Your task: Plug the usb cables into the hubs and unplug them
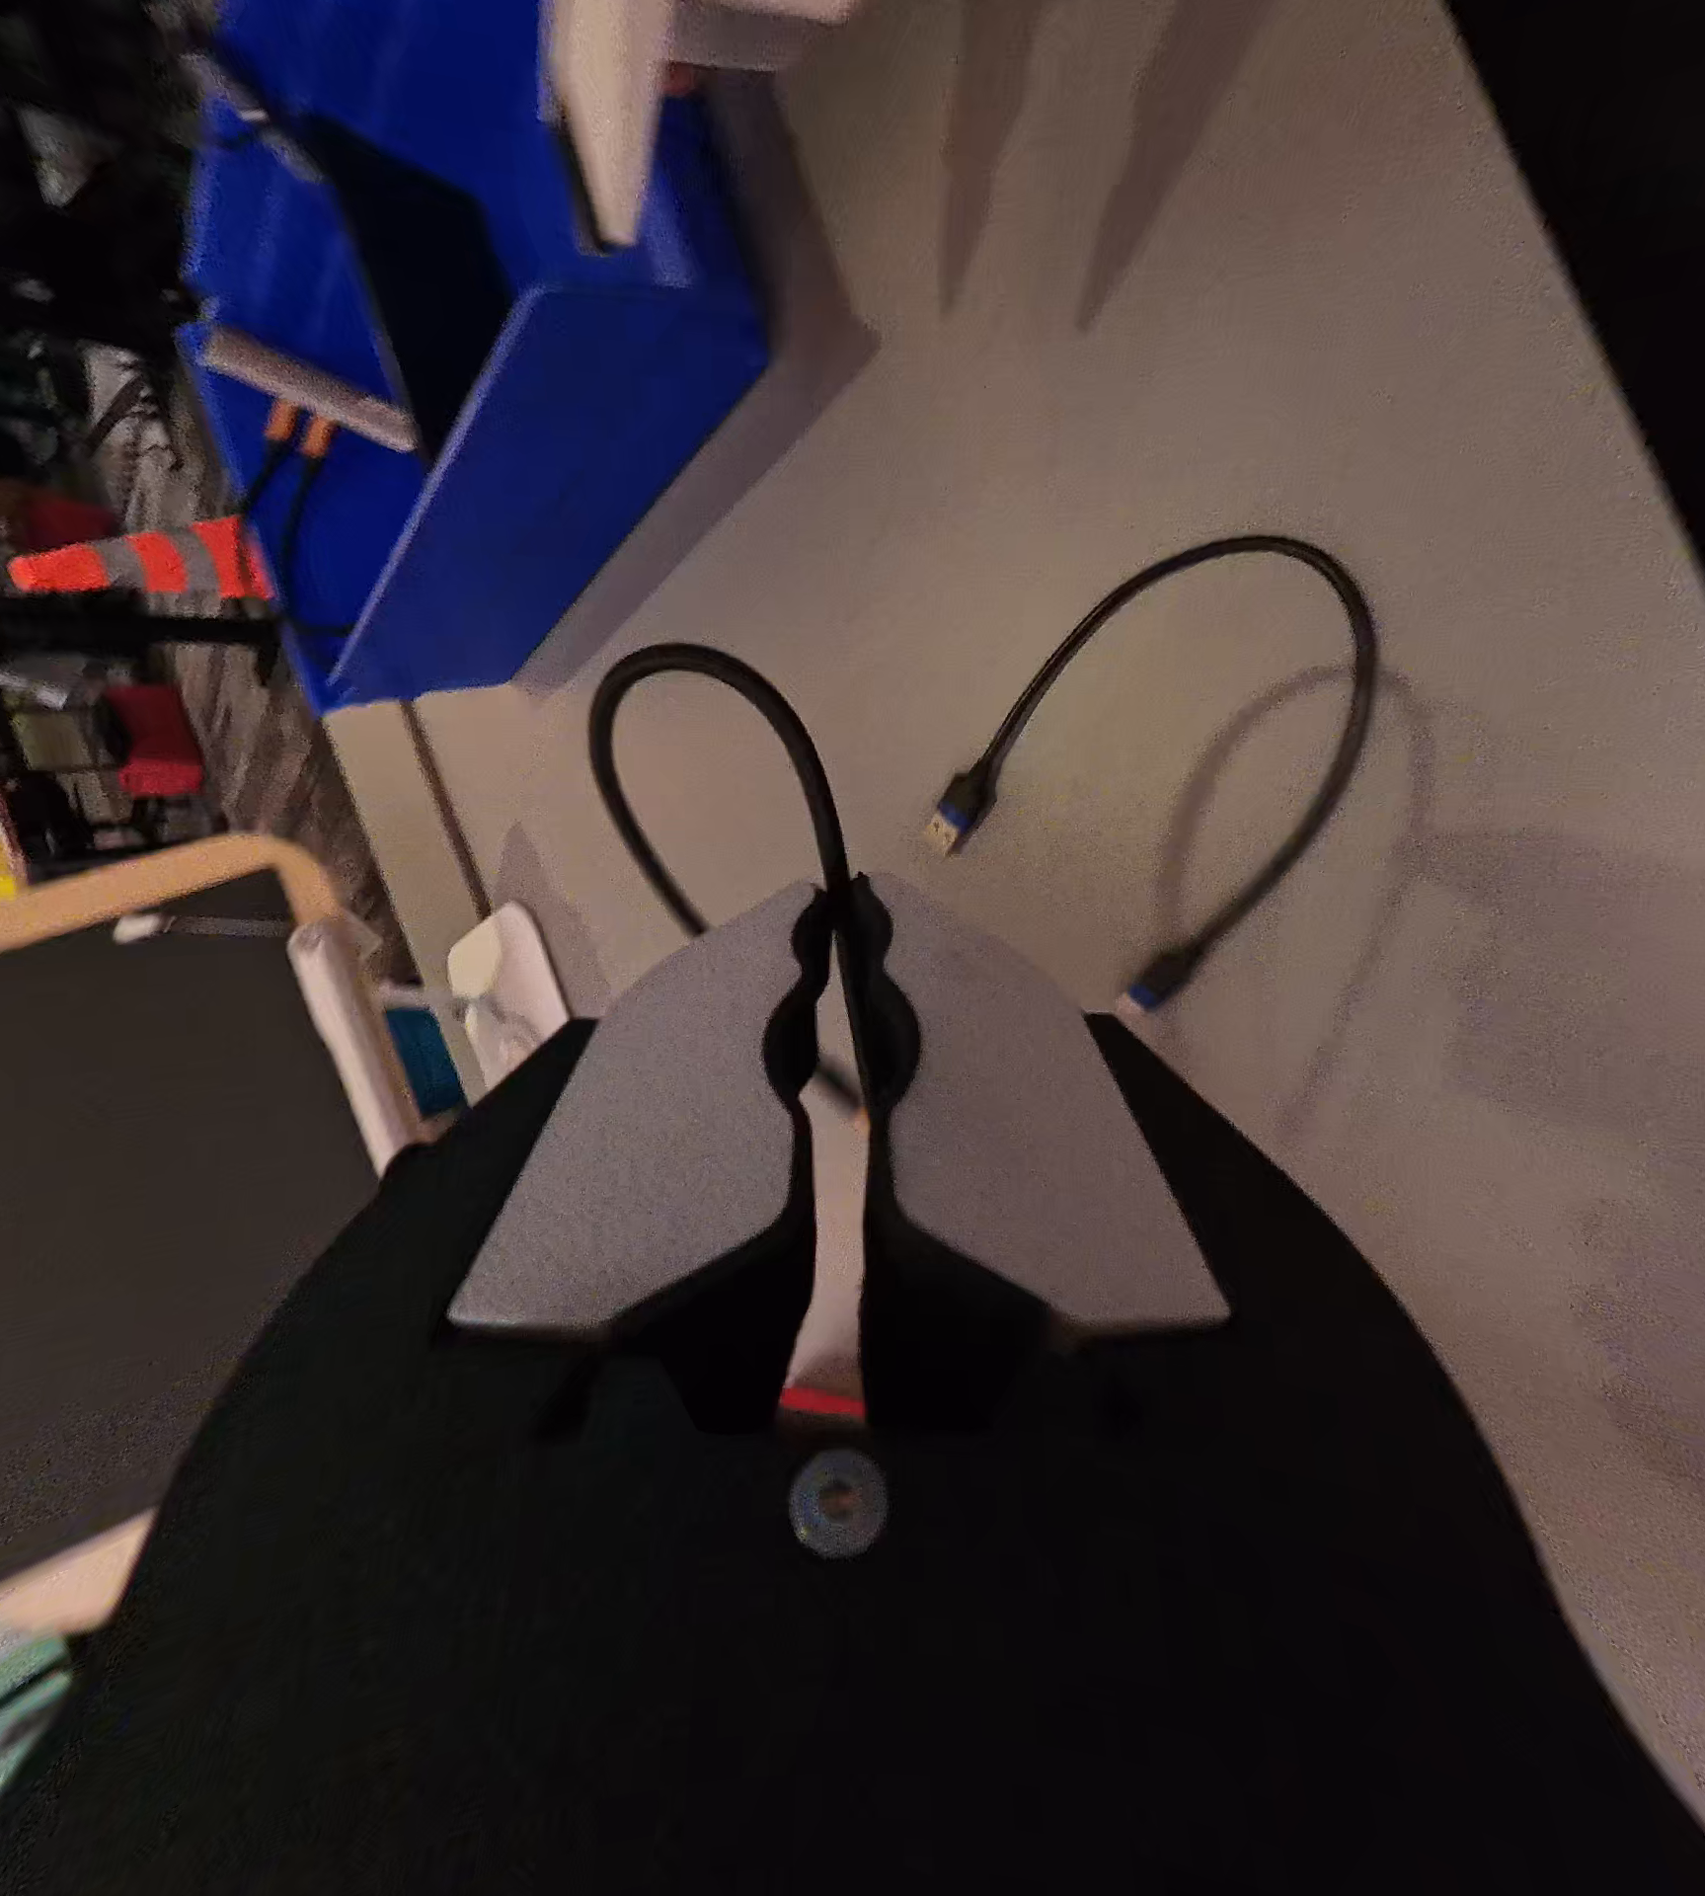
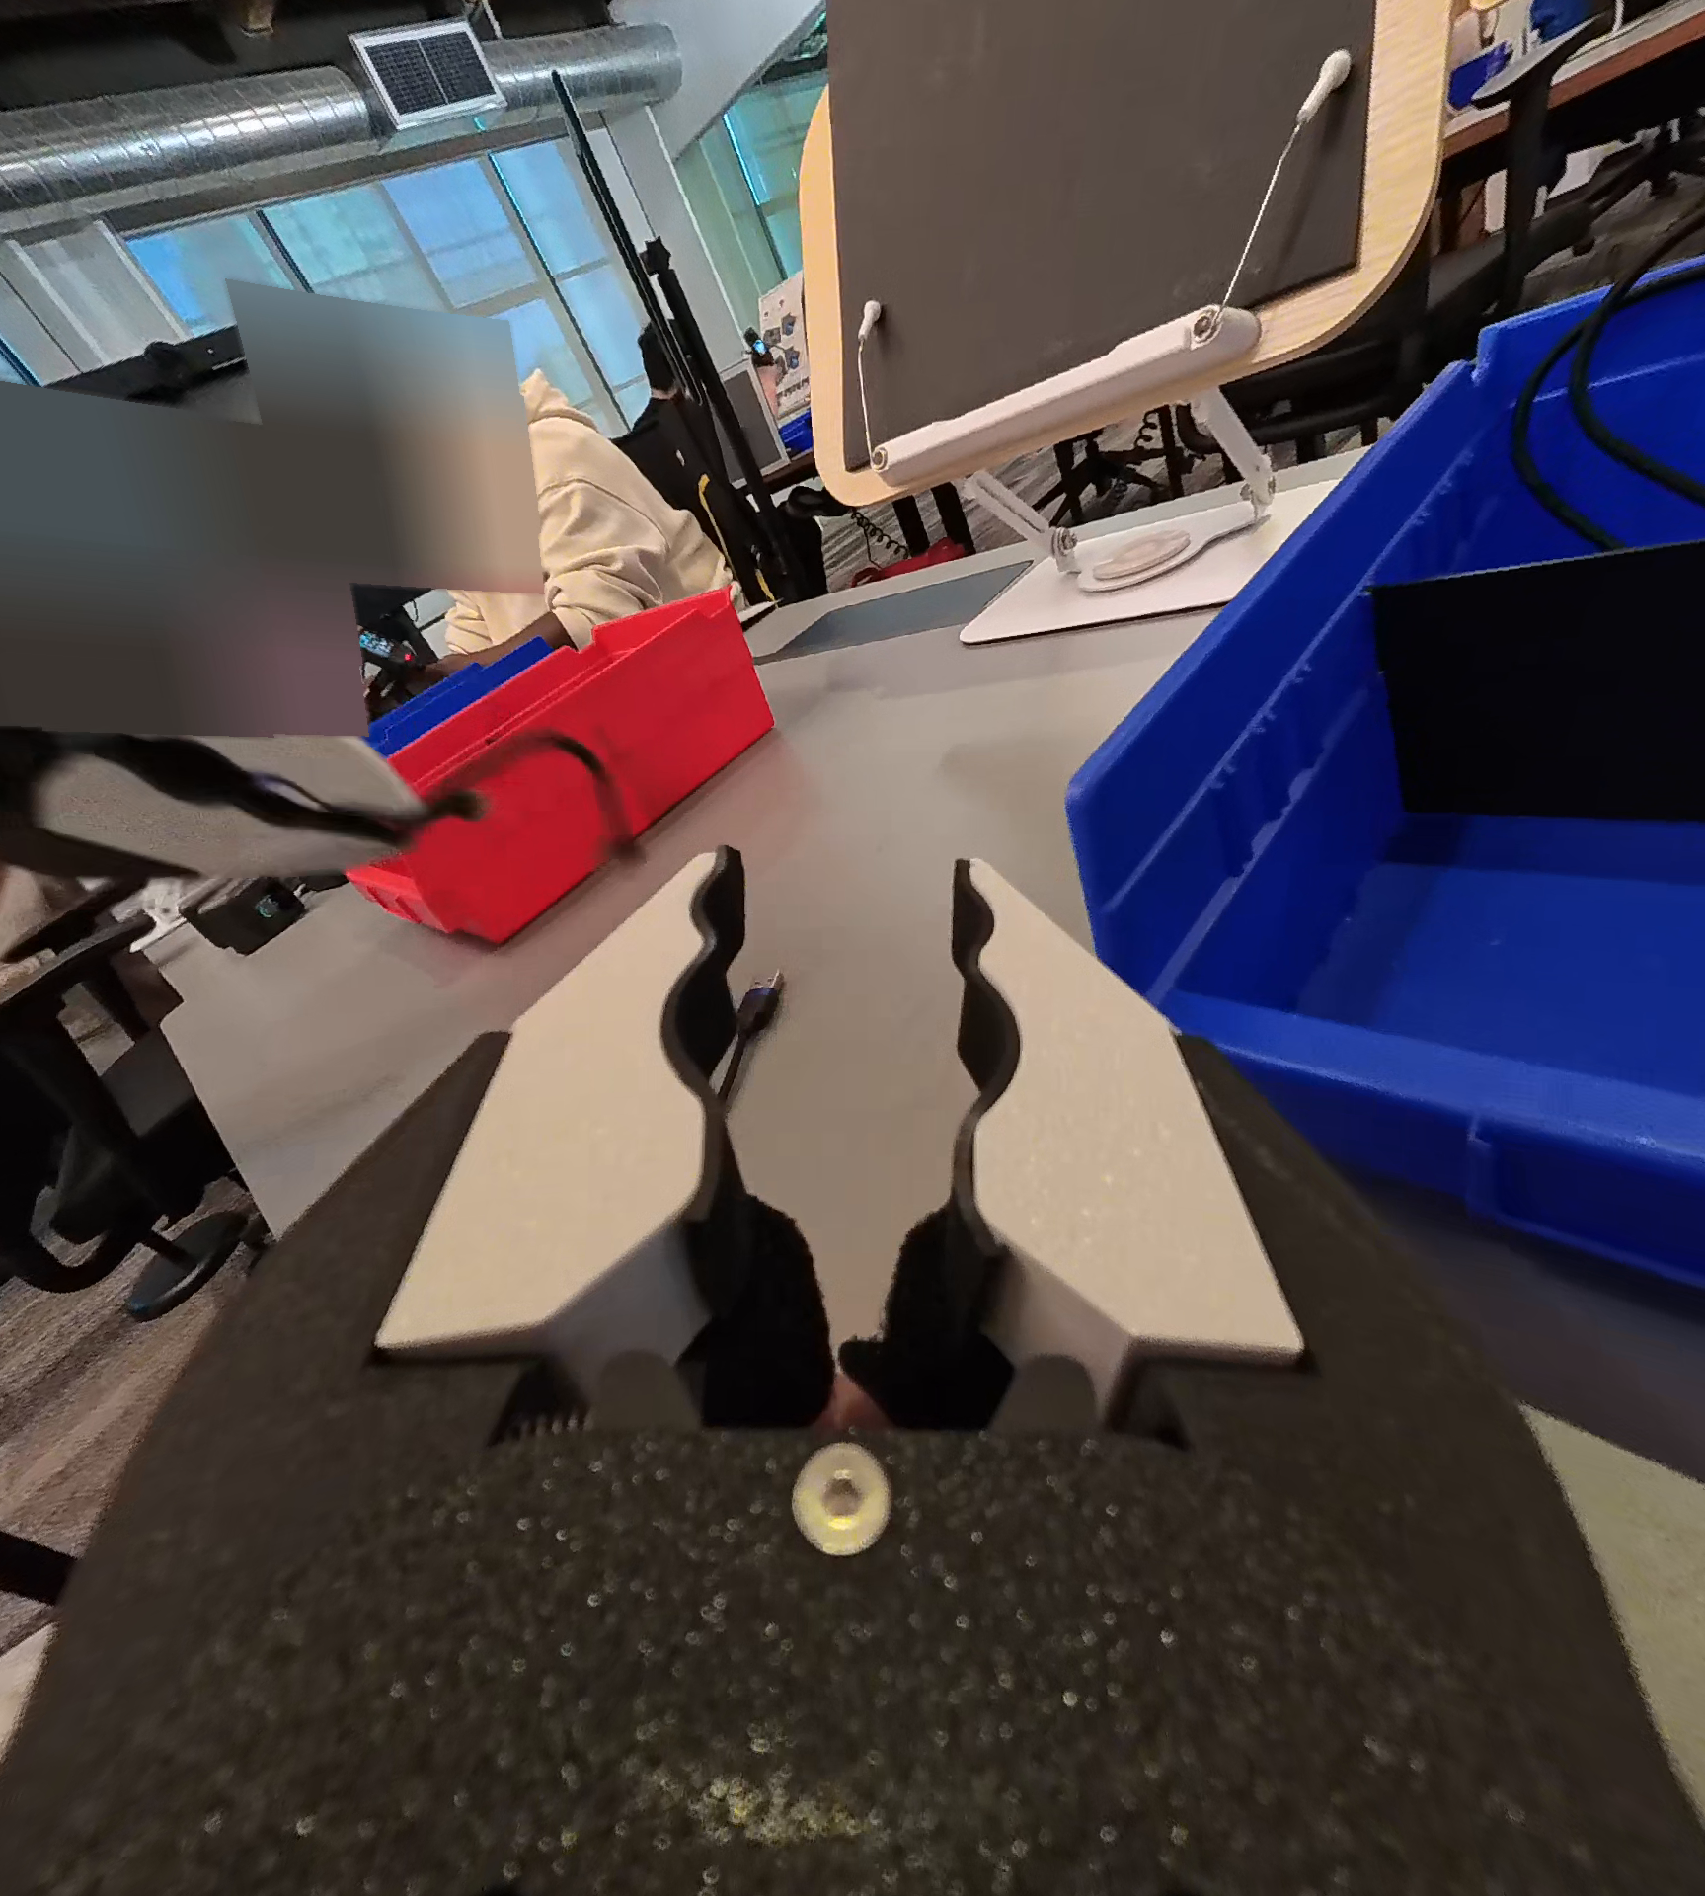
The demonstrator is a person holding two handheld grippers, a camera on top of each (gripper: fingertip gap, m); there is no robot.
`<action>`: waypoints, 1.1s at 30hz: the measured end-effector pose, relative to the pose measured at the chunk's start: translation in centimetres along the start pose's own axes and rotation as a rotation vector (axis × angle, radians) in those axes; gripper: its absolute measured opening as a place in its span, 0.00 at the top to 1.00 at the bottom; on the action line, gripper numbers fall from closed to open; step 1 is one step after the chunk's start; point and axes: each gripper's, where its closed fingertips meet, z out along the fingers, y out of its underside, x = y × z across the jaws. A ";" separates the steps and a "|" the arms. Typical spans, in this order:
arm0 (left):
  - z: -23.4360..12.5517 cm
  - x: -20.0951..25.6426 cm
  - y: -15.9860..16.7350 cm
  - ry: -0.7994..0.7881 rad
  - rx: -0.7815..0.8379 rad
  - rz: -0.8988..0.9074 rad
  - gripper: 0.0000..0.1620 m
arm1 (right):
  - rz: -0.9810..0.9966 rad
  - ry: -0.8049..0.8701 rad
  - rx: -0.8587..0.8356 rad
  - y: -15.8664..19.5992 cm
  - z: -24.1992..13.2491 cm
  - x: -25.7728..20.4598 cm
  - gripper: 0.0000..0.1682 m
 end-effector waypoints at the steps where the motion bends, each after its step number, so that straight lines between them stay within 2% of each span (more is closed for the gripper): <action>1: 2.0 0.3 -0.3 0.025 -0.002 0.034 0.98 | 0.004 -0.003 0.000 0.0 0.0 0.0 0.77; 5: 7.7 4.5 -1.4 0.220 0.082 0.108 0.98 | 0.012 -0.008 0.009 -0.3 -0.4 0.0 0.77; 7: 9.3 6.4 -0.2 0.261 0.035 0.198 0.98 | 0.013 -0.005 0.010 -0.3 -0.7 0.1 0.77; 9: 9.7 7.7 0.1 0.305 0.034 0.196 0.98 | 0.026 -0.001 0.008 -0.2 -1.0 0.3 0.77; 11: 9.4 8.3 -0.1 0.323 0.062 0.124 0.97 | 0.049 -0.003 0.009 -0.3 -1.3 0.4 0.77; 13: 8.8 7.9 0.0 0.290 0.069 0.017 0.87 | 0.068 -0.009 0.013 -0.3 -1.7 0.4 0.77; 15: 7.3 6.5 0.1 0.241 0.115 -0.159 0.84 | 0.067 -0.021 0.014 -0.3 -1.9 0.0 0.77; 17: 4.7 3.9 1.3 0.169 0.184 -0.379 0.85 | 0.032 -0.037 0.010 -0.2 -2.0 -0.6 0.76; 19: 1.1 0.7 4.6 0.074 0.221 -0.591 0.85 | -0.042 -0.071 0.000 0.0 -2.0 -1.8 0.75; 21: -2.8 -2.0 10.0 -0.034 0.190 -0.726 0.85 | -0.137 -0.118 -0.022 0.6 -1.7 -3.4 0.75; 23: -6.0 -3.0 16.4 -0.066 0.082 -0.795 0.84 | -0.211 -0.179 -0.060 1.6 -1.1 -5.0 0.74; 25: -8.1 -3.2 23.6 -0.074 -0.104 -0.816 0.82 | -0.259 -0.228 -0.094 2.6 -0.4 -6.2 0.74; 27: -9.0 -2.6 29.4 -0.010 -0.256 -0.809 0.83 | -0.284 -0.254 -0.115 3.3 0.4 -6.8 0.74; 29: -8.7 -1.7 33.5 0.109 -0.353 -0.794 0.85 | -0.280 -0.277 -0.131 3.6 1.0 -7.3 0.74; 31: -7.5 -1.5 36.2 0.195 -0.395 -0.766 0.85 | -0.209 -0.280 -0.128 3.2 1.8 -7.7 0.74; 33: -6.1 -0.7 37.7 0.303 -0.403 -0.741 0.85 | -0.083 -0.379 -0.095 1.5 1.9 -10.2 0.73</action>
